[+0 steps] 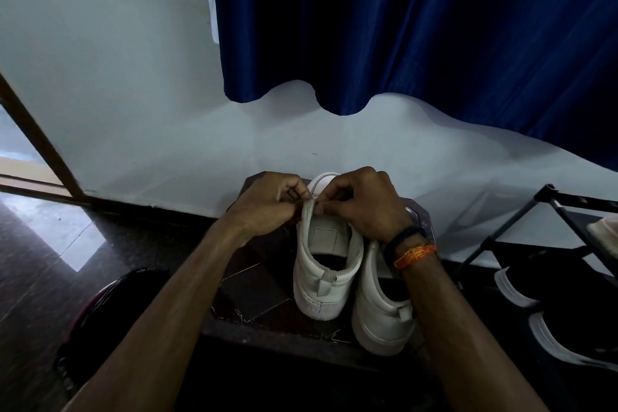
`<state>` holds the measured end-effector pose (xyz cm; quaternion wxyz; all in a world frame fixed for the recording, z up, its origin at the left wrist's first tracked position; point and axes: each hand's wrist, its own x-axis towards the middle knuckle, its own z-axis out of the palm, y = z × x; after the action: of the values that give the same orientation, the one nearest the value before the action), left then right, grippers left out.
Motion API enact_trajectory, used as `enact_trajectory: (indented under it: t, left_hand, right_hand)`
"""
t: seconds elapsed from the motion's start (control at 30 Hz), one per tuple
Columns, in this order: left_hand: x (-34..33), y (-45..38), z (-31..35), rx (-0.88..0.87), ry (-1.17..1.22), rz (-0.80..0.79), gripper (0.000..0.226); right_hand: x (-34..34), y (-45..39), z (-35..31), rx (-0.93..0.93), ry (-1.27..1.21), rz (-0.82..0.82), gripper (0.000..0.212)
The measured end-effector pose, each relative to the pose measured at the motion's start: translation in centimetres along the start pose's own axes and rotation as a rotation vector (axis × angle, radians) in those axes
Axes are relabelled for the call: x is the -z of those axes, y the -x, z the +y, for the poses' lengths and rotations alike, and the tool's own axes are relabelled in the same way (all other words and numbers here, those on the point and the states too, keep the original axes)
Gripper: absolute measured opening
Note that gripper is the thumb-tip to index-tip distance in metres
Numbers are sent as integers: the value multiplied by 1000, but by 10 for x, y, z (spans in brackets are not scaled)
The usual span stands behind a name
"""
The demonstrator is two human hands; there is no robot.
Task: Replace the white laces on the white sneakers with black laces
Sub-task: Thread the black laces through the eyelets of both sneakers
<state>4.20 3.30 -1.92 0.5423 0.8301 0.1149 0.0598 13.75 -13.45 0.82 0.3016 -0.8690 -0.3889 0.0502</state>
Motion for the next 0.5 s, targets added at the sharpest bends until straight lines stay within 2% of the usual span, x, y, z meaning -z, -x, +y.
enact_trajectory:
  t: [0.13,0.23,0.37,0.43,0.5]
  left_hand:
    - [2,-3,-1,53,-6,42,20]
    - [14,-2,-1,112,94,101,16]
    - [42,0,-6,226,432,222,23]
    - [55,4,-5,284,714,284,22]
    - [63,7,-4,259,1009,257,19]
  right_hand:
    - [4,3,3,-21,-34,-32,19]
    - [7,4,6,-64,-1,12,17]
    - [10,6,9,-136,46,41,33]
    - [11,6,10,-178,46,41,40]
    - [12,6,9,-199,54,33,43]
